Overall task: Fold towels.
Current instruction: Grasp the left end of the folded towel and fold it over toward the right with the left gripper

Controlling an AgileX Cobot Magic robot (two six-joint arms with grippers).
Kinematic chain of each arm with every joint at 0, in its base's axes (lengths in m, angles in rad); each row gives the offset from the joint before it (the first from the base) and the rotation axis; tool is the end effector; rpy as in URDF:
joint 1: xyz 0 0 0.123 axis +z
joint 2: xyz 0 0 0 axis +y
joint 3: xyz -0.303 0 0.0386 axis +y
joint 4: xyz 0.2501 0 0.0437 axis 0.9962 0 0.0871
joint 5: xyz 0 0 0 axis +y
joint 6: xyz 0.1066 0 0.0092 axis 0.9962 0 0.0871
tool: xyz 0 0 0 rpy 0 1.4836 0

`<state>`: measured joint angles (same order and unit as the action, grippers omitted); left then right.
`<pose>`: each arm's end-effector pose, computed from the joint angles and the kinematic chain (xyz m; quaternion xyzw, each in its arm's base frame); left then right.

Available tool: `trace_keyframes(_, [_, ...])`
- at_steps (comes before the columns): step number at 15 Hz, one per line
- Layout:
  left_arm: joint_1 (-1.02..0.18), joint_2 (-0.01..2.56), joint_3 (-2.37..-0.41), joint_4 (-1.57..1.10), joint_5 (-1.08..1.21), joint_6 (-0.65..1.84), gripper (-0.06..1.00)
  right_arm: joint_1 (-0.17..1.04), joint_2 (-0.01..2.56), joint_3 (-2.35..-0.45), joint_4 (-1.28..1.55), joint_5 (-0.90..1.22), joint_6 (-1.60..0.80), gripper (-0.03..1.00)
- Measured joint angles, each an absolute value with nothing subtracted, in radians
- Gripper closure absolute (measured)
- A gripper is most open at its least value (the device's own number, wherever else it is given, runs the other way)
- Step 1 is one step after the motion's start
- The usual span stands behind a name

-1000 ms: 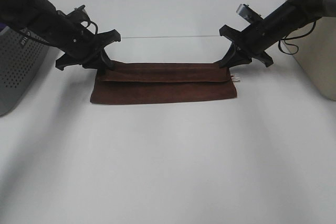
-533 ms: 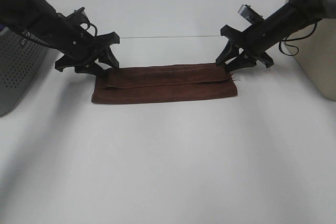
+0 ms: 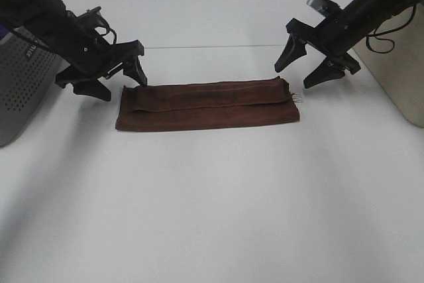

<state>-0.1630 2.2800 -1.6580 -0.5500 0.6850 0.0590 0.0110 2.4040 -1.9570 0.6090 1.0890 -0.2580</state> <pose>0.4848 -0.1156 0.1257 -0.0710 0.9614 -0.2143 0.1571 0.5129 0.0599 0.1392 -0.0063 0.9600 0.2644 0.0914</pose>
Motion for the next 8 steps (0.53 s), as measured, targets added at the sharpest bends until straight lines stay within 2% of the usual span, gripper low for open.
trace_keyframes(3, [-0.16, 2.325, -1.659, -0.546, 0.706, 0.036, 0.19, 0.011, 2.396, -1.957, 0.55, 1.109, -0.233, 0.25])
trace_keyframes(6, [-0.158, 2.346, -1.666, -0.668, 0.698, 0.06, 0.19, 0.011, 2.396, -1.957, 0.545, 1.107, -0.226, 0.25])
trace_keyframes(8, [-0.158, 2.363, -1.671, -0.744, 0.705, 0.099, 0.27, 0.011, 2.396, -1.957, 0.545, 1.097, -0.226, 0.25])
